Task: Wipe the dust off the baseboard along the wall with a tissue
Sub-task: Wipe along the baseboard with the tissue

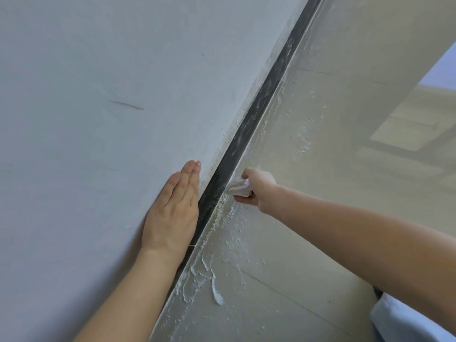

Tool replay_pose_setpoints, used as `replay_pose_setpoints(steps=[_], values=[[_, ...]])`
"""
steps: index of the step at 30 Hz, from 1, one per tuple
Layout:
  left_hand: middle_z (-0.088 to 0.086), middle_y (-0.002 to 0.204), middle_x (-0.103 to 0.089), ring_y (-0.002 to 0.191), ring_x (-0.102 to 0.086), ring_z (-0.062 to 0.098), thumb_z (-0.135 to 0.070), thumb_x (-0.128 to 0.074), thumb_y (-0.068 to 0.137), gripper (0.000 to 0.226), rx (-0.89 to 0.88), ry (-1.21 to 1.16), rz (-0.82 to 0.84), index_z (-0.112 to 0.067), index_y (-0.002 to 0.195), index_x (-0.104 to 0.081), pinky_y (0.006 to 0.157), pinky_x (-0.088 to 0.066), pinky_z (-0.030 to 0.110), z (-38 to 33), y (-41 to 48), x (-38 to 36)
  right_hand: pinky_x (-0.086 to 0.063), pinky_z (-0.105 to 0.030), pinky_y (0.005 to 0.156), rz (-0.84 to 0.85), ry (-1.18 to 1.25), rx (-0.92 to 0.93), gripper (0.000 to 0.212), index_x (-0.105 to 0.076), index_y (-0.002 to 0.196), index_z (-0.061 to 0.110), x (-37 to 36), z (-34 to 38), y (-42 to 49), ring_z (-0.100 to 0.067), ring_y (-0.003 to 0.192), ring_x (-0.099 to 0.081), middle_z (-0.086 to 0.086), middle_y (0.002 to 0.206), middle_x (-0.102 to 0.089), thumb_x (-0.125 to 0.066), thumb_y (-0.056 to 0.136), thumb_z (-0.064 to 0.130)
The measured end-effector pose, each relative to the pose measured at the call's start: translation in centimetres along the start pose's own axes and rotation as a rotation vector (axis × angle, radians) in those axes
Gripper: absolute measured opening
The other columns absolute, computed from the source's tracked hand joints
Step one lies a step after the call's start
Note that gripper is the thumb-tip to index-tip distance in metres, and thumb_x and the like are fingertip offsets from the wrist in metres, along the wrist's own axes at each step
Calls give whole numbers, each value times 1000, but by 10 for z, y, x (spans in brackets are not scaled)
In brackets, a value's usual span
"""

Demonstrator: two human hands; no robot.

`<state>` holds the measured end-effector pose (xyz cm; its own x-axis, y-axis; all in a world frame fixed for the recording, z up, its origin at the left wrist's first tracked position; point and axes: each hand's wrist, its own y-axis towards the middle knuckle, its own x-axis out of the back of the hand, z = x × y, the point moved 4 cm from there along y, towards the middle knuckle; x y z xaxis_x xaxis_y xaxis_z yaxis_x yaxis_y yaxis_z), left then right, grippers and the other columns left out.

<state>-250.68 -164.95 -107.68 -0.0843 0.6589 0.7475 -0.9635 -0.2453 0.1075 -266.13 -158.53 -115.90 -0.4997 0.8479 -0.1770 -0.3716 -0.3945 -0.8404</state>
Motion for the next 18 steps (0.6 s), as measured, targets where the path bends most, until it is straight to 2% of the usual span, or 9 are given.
replay_pose_setpoints(steps=[2, 4, 7, 9, 11, 13, 16, 18], values=[[14, 156, -16, 145, -4, 24, 5, 17, 88, 60, -19, 14, 2, 8, 145, -1, 116, 6, 39, 0, -2, 1, -58, -31, 53, 127, -103, -176, 16, -56, 103, 0, -14, -37, -17, -27, 68, -64, -21, 102, -64, -50, 93, 11], [14, 156, -11, 144, -1, 22, 6, 20, 86, 58, -35, 29, 10, 6, 144, 9, 116, 8, 39, -1, -5, 2, -59, -31, 56, 232, -203, -264, 14, -55, 95, 0, -27, -63, -30, -27, 64, -64, -19, 89, -65, -48, 94, 12], [12, 155, -17, 144, -12, 20, 4, 18, 89, 59, -8, -1, 11, 3, 145, 1, 116, 1, 36, -1, -4, 3, -60, -35, 67, 324, -138, -296, 11, -55, 94, 1, -43, -80, -34, -29, 74, -68, -22, 96, -66, -47, 94, 9], [11, 156, -17, 144, -14, 20, 3, 17, 89, 60, -8, 0, 10, 1, 146, -2, 116, -2, 36, -1, -5, 4, -59, -37, 72, 351, -45, -288, 16, -58, 91, -2, -48, -70, -29, -29, 75, -67, -23, 91, -66, -44, 93, 5], [11, 157, -13, 144, -9, 21, 3, 16, 89, 60, -14, 10, 15, 1, 147, -1, 117, 0, 36, -3, -5, 4, -57, -35, 73, 319, -3, -244, 19, -58, 95, -3, -46, -46, -19, -24, 69, -63, -16, 82, -61, -42, 96, 6], [11, 157, -13, 144, -8, 23, 2, 12, 89, 61, 17, -17, 28, 2, 147, -5, 117, 0, 36, -4, -3, 4, -57, -32, 64, 243, 6, -179, 20, -56, 109, 3, -39, -15, -5, -20, 66, -60, -11, 81, -59, -42, 98, 12], [12, 156, -16, 144, -11, 23, -1, 1, 90, 58, 41, -52, 40, 4, 146, -13, 118, -1, 37, -7, 6, 2, -54, -28, 48, 159, 24, -132, 13, -52, 104, 5, -25, 27, 13, -19, 61, -58, -11, 77, -57, -42, 99, 13], [12, 156, -17, 144, -13, 23, 0, 4, 89, 60, 37, -67, 47, 6, 146, -13, 118, -1, 37, -10, 15, -1, -53, -27, 45, 147, 7, -94, 13, -50, 107, 6, -16, 50, 24, -18, 61, -57, -10, 78, -56, -42, 99, 12]])
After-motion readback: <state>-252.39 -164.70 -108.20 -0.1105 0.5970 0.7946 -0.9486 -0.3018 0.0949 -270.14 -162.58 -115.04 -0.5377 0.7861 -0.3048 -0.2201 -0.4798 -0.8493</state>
